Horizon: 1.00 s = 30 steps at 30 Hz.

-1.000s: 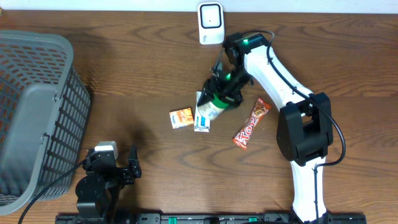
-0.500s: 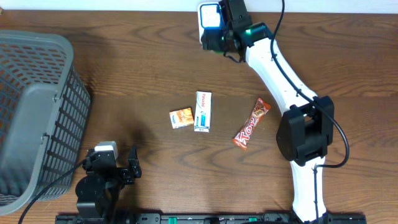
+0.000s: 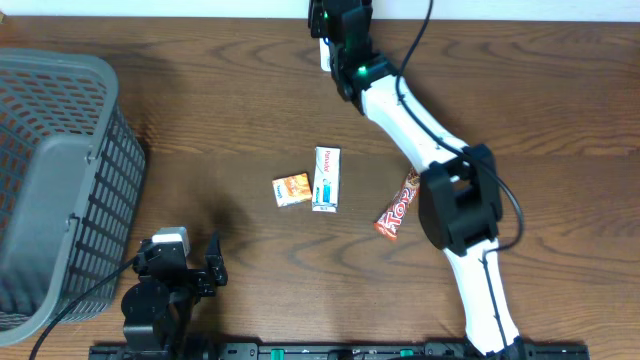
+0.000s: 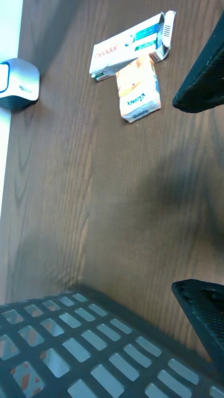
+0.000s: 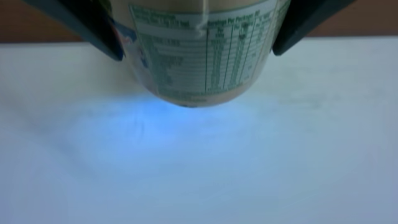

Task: Scan the item barcode
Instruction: 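Carry the jar to the right table edge and release it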

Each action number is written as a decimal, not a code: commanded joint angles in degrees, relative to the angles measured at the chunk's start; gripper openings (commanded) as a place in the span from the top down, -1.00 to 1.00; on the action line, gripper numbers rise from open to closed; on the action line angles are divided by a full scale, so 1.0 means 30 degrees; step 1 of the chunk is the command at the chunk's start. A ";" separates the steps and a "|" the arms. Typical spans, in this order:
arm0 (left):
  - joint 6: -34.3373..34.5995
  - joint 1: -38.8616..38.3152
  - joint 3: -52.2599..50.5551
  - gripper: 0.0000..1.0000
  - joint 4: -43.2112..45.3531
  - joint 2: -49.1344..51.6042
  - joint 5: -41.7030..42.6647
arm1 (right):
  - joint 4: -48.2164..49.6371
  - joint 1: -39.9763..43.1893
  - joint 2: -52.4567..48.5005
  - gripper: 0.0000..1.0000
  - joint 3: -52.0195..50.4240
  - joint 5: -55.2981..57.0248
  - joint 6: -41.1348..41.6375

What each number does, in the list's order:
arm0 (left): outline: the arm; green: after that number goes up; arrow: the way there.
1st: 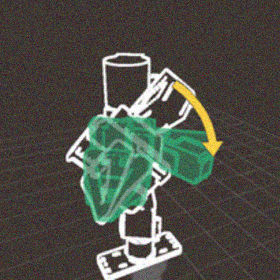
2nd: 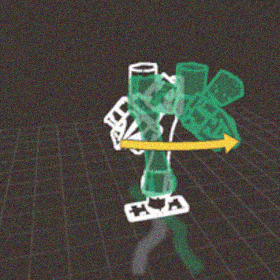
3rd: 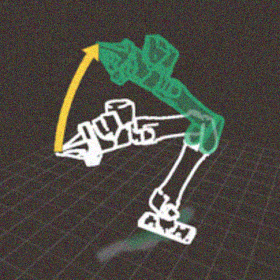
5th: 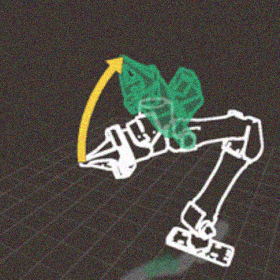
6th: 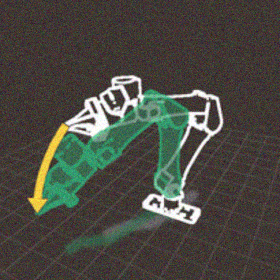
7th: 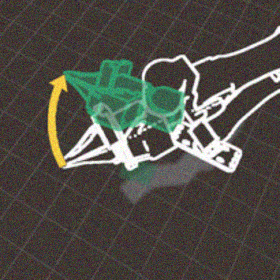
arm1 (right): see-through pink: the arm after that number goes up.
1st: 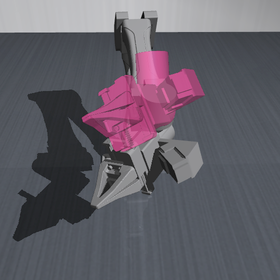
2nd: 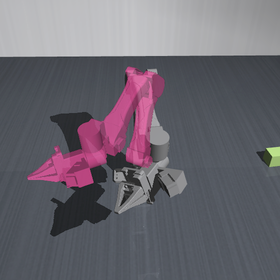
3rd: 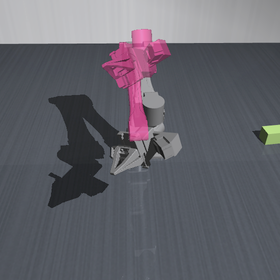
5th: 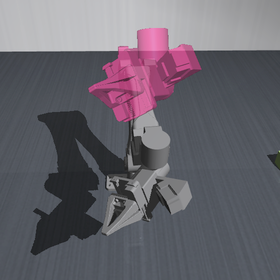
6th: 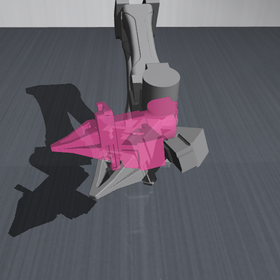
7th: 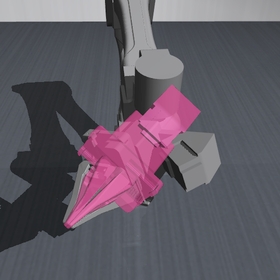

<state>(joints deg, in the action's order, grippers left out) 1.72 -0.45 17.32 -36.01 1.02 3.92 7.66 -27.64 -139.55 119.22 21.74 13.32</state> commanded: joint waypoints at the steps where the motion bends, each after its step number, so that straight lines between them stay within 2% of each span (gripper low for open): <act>1: 0.0182 -0.0058 -0.0080 -0.72 -0.0015 -0.0015 -0.0175 | 0.2280 -0.0015 -0.1129 0.25 0.0328 0.0758 -0.3242; 4: 0.0182 -0.0058 -0.0080 -0.72 -0.0015 -0.0015 -0.0175 | 0.3031 -0.0117 -0.1807 0.13 0.0328 0.1545 -0.3985; 9: 0.0175 -0.0058 -0.0080 -0.72 -0.0015 -0.0015 -0.0175 | 0.2149 -0.0153 -0.2076 0.18 0.0328 0.1945 -0.4051; 16: 0.0182 -0.0058 -0.0080 -0.72 -0.0015 -0.0015 -0.0175 | -0.1020 -0.0160 -0.2076 0.21 0.0328 0.1953 -0.4138; 22: 0.0182 -0.0058 -0.0080 -0.72 -0.0015 -0.0015 -0.0175 | -0.2492 -0.0852 -0.0554 0.21 0.0335 0.3410 -0.5843; 25: 0.0182 -0.0058 -0.0080 -0.72 -0.0007 -0.0015 -0.0175 | -0.4918 -0.1086 0.1042 0.21 0.0335 0.5005 -0.6477; 29: 0.0182 -0.0058 -0.0080 -0.72 -0.0015 -0.0015 -0.0175 | -1.2043 -0.0831 0.3279 0.15 0.0335 0.5311 -0.6047; 30: 0.0182 -0.0058 -0.0080 -0.72 -0.0015 -0.0015 -0.0175 | -1.2750 -0.0743 0.3432 0.15 0.0335 0.5311 -0.5901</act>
<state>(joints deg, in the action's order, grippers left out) 1.72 -0.45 17.30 -36.05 1.02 3.92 -25.74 -30.96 -136.64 119.17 33.63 -4.69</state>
